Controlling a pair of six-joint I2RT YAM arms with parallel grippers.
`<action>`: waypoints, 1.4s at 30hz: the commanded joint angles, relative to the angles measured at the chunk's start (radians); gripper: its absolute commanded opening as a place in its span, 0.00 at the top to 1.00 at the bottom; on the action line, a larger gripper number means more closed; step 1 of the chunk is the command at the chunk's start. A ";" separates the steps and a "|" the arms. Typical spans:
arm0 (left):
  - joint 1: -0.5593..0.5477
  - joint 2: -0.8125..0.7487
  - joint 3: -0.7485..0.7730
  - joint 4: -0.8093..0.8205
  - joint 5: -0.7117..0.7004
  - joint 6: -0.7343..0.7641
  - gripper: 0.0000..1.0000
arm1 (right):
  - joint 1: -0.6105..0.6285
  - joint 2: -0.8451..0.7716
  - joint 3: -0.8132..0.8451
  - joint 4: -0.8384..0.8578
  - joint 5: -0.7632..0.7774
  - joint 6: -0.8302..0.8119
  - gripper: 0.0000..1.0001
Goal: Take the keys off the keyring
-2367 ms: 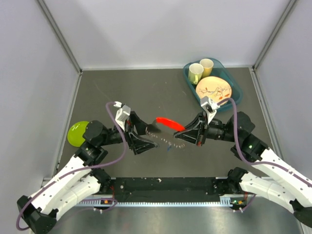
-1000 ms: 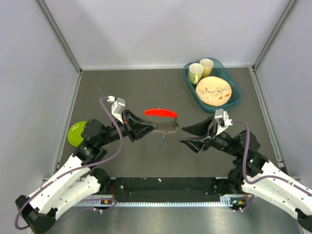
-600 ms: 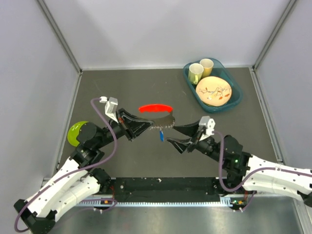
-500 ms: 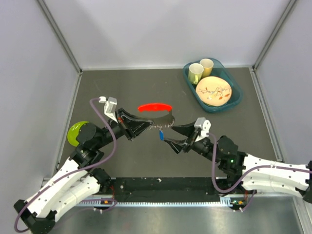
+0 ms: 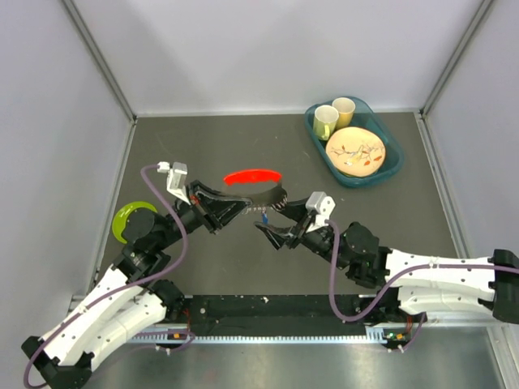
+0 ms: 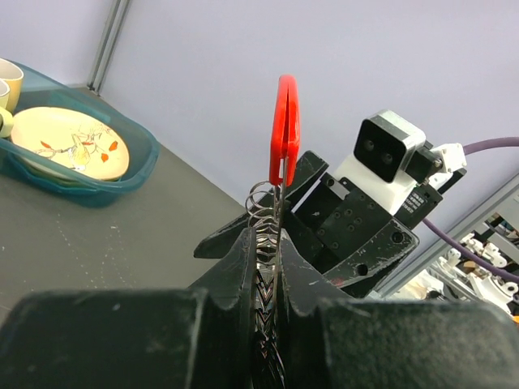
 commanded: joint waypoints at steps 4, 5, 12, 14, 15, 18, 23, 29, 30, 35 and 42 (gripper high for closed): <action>0.005 -0.032 -0.003 0.074 -0.021 -0.030 1.00 | 0.015 0.057 0.065 0.088 0.057 -0.017 0.44; 0.004 -0.032 -0.001 0.074 -0.025 -0.030 1.00 | 0.013 0.067 0.070 0.091 0.067 -0.014 0.45; 0.005 -0.027 -0.012 0.092 -0.021 -0.057 1.00 | 0.013 0.111 0.062 0.148 0.107 -0.012 0.62; 0.005 -0.033 -0.020 0.089 -0.028 -0.057 1.00 | 0.015 0.113 0.070 0.139 0.106 -0.015 0.62; 0.004 -0.041 -0.023 0.089 -0.036 -0.057 1.00 | 0.013 0.113 0.073 0.136 0.107 -0.017 0.62; 0.004 -0.044 -0.026 0.088 -0.042 -0.059 1.00 | 0.013 0.120 0.084 0.136 0.115 -0.021 0.60; 0.005 -0.047 -0.021 0.085 -0.044 -0.056 1.00 | 0.015 0.136 0.113 0.119 0.115 -0.020 0.56; 0.005 -0.059 -0.013 0.051 -0.061 -0.037 1.00 | 0.015 0.128 0.081 0.133 0.094 -0.020 0.79; 0.005 -0.059 -0.012 0.049 -0.064 -0.036 1.00 | 0.016 0.127 0.078 0.127 0.092 -0.018 0.78; 0.005 -0.056 -0.018 0.054 -0.070 -0.037 1.00 | 0.016 0.131 0.058 0.130 0.089 -0.012 0.74; 0.005 -0.062 -0.010 0.040 -0.093 -0.023 1.00 | 0.016 0.125 0.047 0.145 0.087 -0.021 1.00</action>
